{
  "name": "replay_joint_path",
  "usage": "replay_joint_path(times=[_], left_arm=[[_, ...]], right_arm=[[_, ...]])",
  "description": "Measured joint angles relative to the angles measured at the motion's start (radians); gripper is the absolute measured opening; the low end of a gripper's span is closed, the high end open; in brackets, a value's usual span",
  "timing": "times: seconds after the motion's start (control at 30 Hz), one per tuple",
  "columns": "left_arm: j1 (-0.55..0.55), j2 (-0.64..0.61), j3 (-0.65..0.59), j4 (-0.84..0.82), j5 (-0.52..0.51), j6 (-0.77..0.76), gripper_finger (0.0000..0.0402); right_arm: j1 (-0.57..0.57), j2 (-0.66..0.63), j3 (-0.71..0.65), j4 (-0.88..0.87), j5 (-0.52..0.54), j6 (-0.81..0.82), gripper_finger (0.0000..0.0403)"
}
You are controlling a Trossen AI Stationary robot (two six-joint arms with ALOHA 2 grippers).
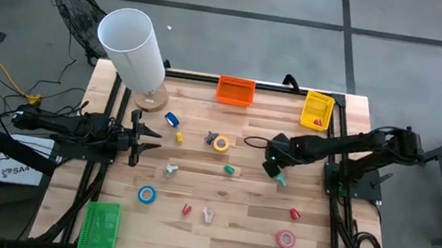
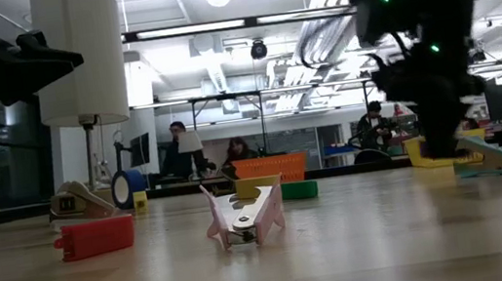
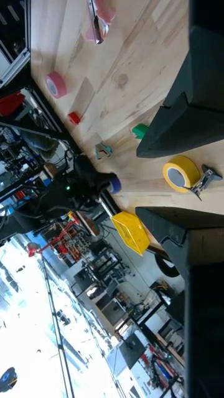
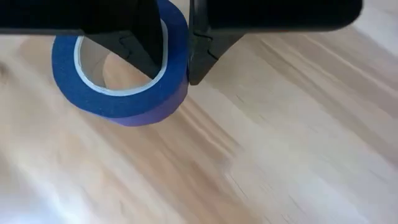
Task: Pick and place Stapler, Stapler remover, tape
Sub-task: Put the right blue tape into the orange bin
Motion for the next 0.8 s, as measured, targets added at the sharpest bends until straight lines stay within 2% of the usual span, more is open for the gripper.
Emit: replay_joint_path(times=[0.17, 0.3, 0.47, 0.63, 0.8], left_arm=[[0.000, 0.000, 0.000, 0.000, 0.000, 0.000, 0.0135], [0.000, 0.000, 0.000, 0.000, 0.000, 0.000, 0.0135], [0.000, 0.000, 0.000, 0.000, 0.000, 0.000, 0.0135], [0.000, 0.000, 0.000, 0.000, 0.000, 0.000, 0.0135], [0.000, 0.000, 0.000, 0.000, 0.000, 0.000, 0.0135]], right_arm=[[-0.045, 0.000, 0.101, 0.078, 0.078, -0.155, 0.0033], [-0.113, 0.000, 0.146, 0.290, 0.091, -0.339, 0.0033], [-0.211, 0.000, 0.151, 0.568, 0.065, -0.493, 0.0033], [-0.287, 0.045, 0.152, 0.750, 0.049, -0.552, 0.0033], [-0.335, 0.117, 0.152, 0.898, -0.060, -0.569, 0.0033]])
